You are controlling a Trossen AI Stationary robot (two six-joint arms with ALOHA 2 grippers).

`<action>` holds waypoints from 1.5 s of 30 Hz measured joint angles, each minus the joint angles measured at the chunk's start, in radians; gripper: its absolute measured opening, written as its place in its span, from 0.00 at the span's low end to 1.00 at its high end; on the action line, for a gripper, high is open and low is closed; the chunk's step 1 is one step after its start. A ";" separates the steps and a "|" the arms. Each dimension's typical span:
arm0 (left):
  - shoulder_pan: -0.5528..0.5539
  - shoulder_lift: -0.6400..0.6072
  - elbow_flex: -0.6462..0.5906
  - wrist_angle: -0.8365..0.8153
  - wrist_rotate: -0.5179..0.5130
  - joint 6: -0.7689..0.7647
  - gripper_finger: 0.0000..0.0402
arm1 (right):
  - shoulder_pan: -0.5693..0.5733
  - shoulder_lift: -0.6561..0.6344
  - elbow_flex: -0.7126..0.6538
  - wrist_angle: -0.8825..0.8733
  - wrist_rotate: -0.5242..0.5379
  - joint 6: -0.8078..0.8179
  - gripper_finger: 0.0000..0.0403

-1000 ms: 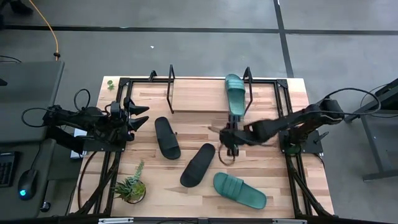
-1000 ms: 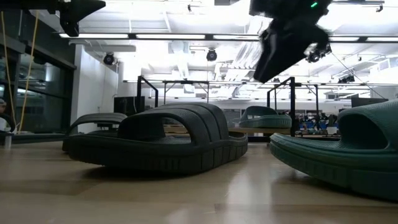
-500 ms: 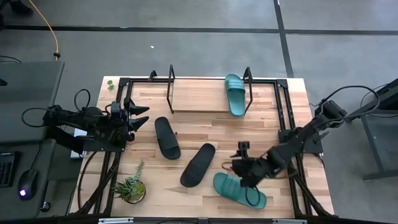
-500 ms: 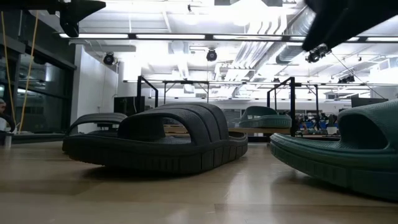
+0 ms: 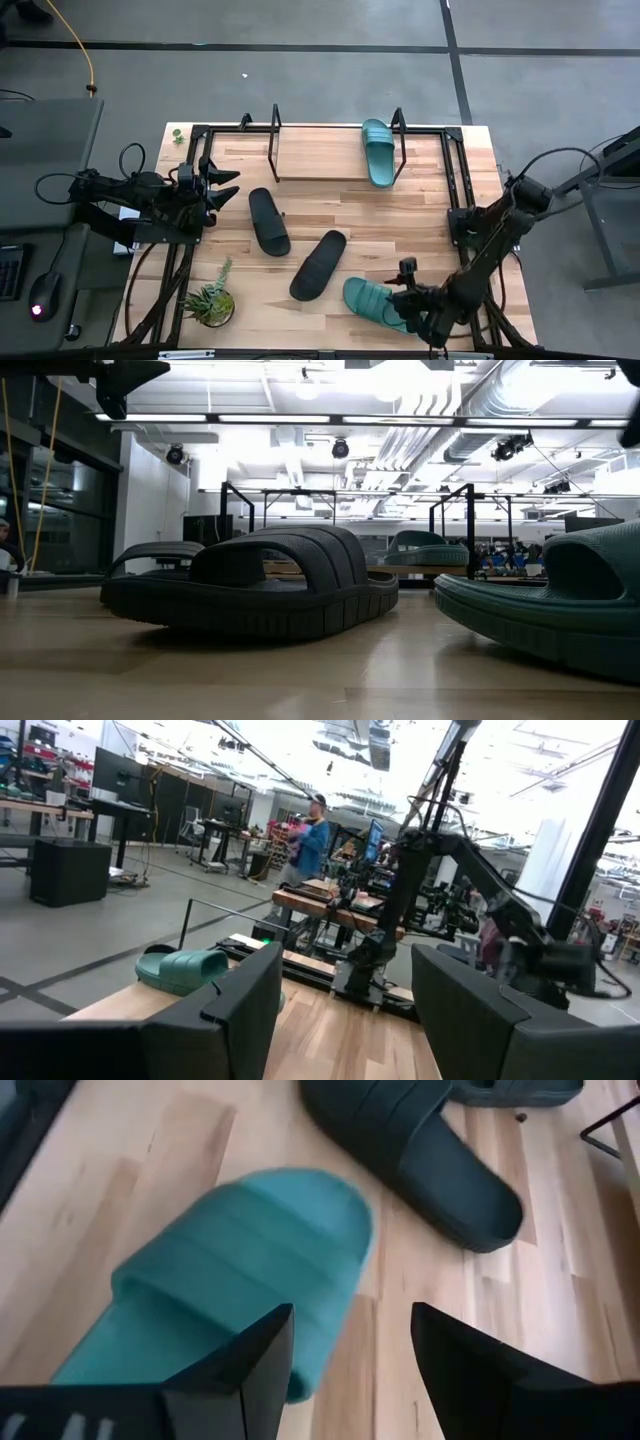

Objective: Pick and place slides into the shelf
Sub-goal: Put the green slide on the shelf

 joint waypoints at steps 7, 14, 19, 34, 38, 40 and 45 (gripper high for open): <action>0.000 0.000 0.000 0.000 0.000 0.000 0.52 | 0.027 0.104 0.000 0.004 0.007 0.027 0.48; 0.000 0.000 0.000 0.001 0.000 0.000 0.52 | 0.027 0.111 0.000 0.003 -0.023 0.059 0.48; 0.000 0.000 0.000 0.001 0.000 0.000 0.52 | 0.037 0.111 0.000 -0.016 -0.062 0.091 0.48; 0.000 0.000 0.000 0.001 0.000 0.000 0.52 | 0.006 0.111 0.000 -0.004 0.005 0.088 0.48; 0.000 0.000 0.000 0.001 0.000 0.000 0.52 | -0.004 0.122 0.000 0.005 0.023 0.067 0.47; 0.000 0.000 0.000 0.001 0.000 0.000 0.52 | -0.012 0.143 0.000 0.015 0.024 0.046 0.46; 0.000 0.000 0.000 0.001 0.000 0.000 0.52 | -0.039 0.202 0.000 0.053 0.026 0.007 0.42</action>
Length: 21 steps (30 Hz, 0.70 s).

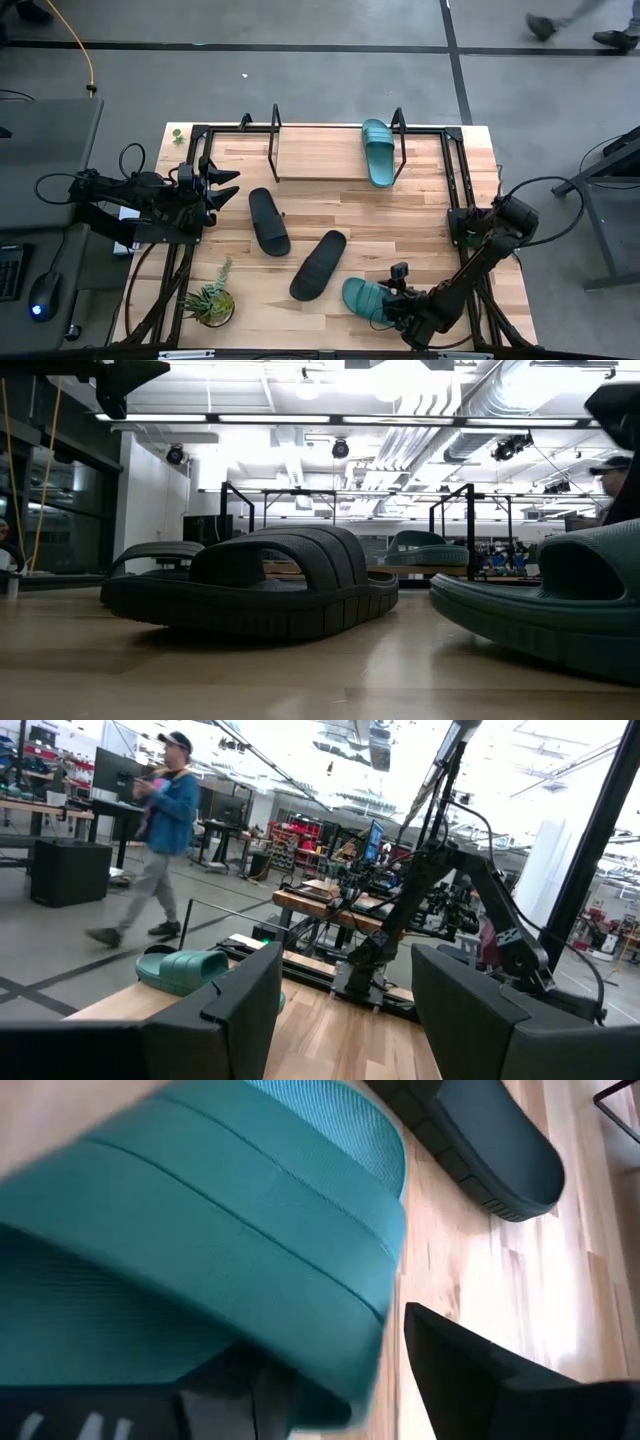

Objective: Pick and place slides into the shelf
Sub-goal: Put the green slide on the shelf

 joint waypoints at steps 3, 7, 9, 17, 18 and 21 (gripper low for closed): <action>0.000 0.000 0.000 0.000 0.000 0.000 0.52 | -0.013 0.015 0.000 0.006 0.000 0.000 0.38; 0.000 0.000 0.000 0.000 0.000 0.000 0.52 | -0.017 0.018 0.001 0.007 0.000 0.000 0.32; 0.000 0.000 0.000 0.000 0.000 0.000 0.52 | -0.017 0.019 0.001 0.003 0.012 0.001 0.27; 0.000 0.000 0.000 0.000 0.000 0.000 0.52 | -0.026 0.019 0.000 -0.020 0.034 0.004 0.06; 0.000 0.000 0.000 0.000 0.000 0.000 0.52 | -0.028 0.019 0.000 -0.024 0.041 0.007 0.04; 0.000 0.000 0.000 0.000 0.000 0.000 0.52 | -0.035 0.019 0.000 -0.043 0.057 0.012 0.01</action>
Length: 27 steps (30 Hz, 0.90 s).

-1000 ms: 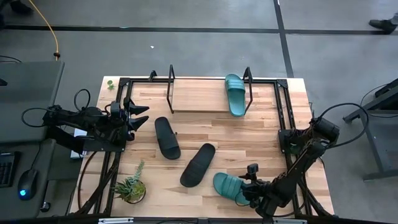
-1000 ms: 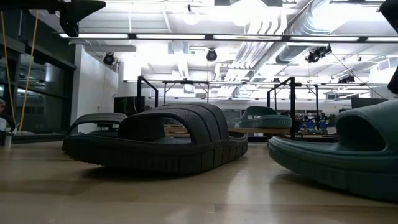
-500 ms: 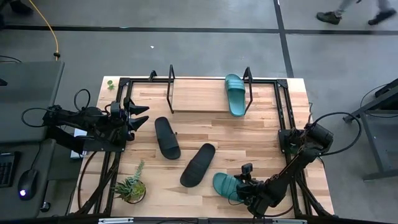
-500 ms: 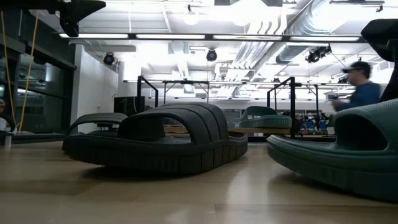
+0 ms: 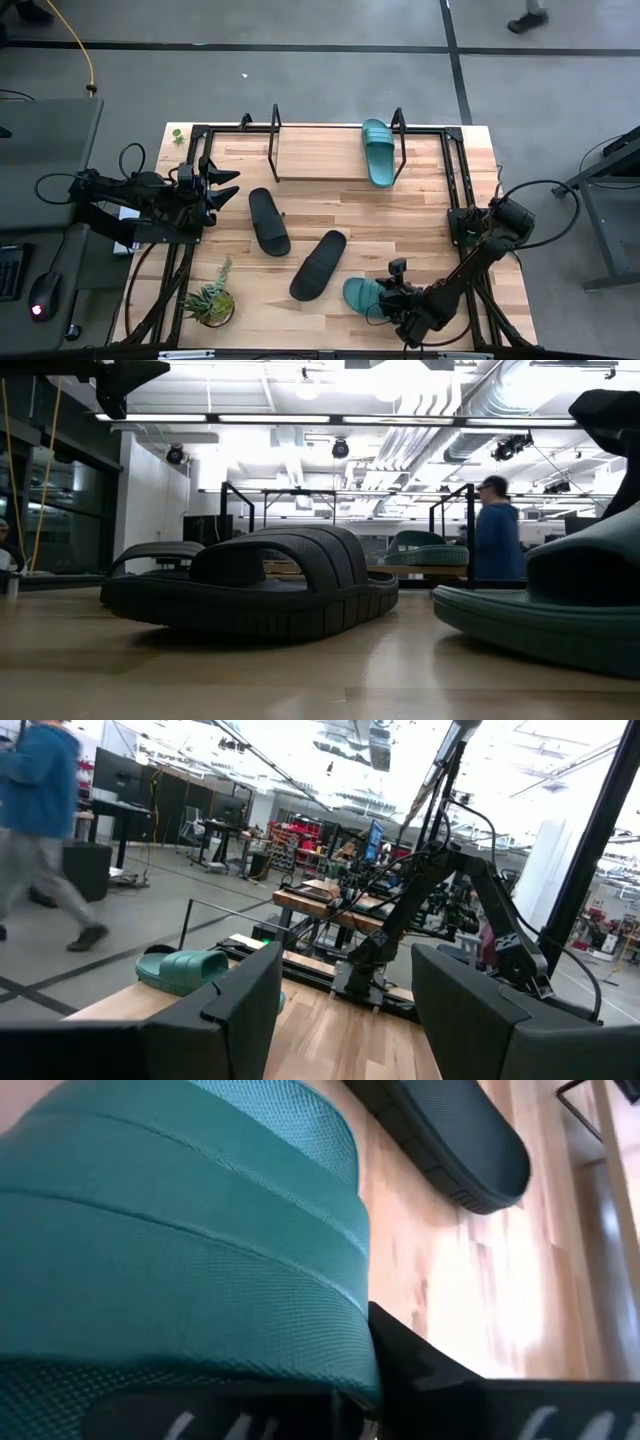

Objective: Pick and place slides into the shelf
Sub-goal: Put the green slide on the shelf

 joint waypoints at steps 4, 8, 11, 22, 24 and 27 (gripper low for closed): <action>0.000 0.000 0.000 0.000 0.000 0.000 0.52 | -0.018 -0.004 0.000 -0.036 0.006 0.035 0.02; 0.000 0.000 0.000 0.000 0.000 0.000 0.52 | -0.037 -0.041 0.000 -0.119 0.000 0.081 0.01; 0.000 0.000 0.000 0.000 0.000 0.000 0.52 | -0.052 -0.089 -0.001 -0.192 0.020 0.126 0.01; 0.000 0.000 0.000 0.000 0.000 0.000 0.52 | -0.192 -0.230 -0.001 -0.261 0.146 0.130 0.00; 0.000 0.000 0.000 0.000 0.000 0.000 0.52 | -0.240 -0.240 -0.001 -0.261 0.157 0.110 0.00; 0.000 0.000 0.000 0.000 0.000 0.000 0.52 | -0.321 -0.252 -0.001 -0.258 0.167 0.080 0.00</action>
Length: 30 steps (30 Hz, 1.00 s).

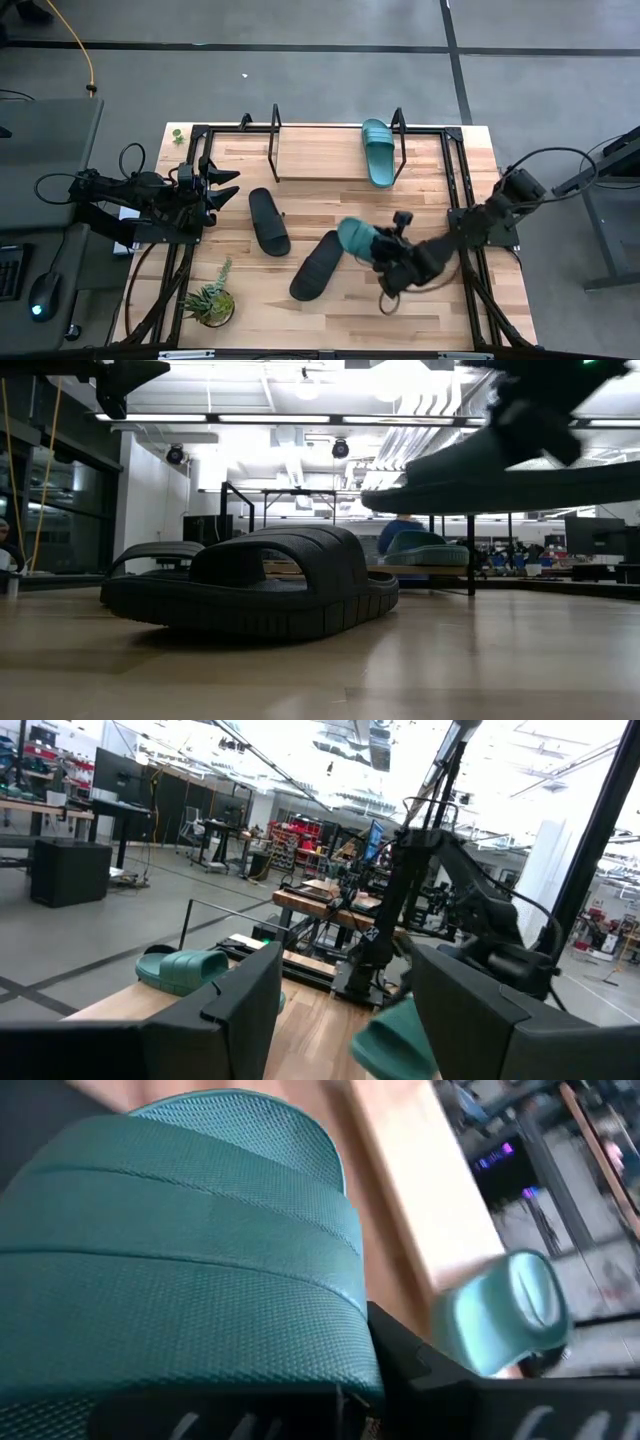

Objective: Pick and place slides into the shelf
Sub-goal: Put the green slide on the shelf

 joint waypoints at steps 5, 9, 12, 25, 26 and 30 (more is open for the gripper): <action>0.000 0.000 0.000 0.000 0.000 0.000 0.52 | -0.130 -0.029 0.000 0.028 0.005 -0.050 0.00; 0.000 0.000 0.000 0.000 0.000 0.000 0.52 | -0.211 -0.060 0.000 0.119 0.041 -0.123 0.00; 0.000 0.000 0.000 0.001 0.000 0.000 0.52 | -0.265 -0.078 0.000 0.218 0.044 -0.214 0.00; 0.000 0.000 0.000 0.002 0.000 0.000 0.52 | -0.549 -0.083 0.048 0.412 0.053 -0.454 0.00; 0.000 0.000 0.000 0.002 0.000 0.001 0.52 | -0.566 -0.083 0.055 0.417 0.054 -0.458 0.00; 0.000 0.000 0.000 0.002 0.000 0.002 0.52 | -0.621 -0.080 0.082 0.426 0.061 -0.454 0.00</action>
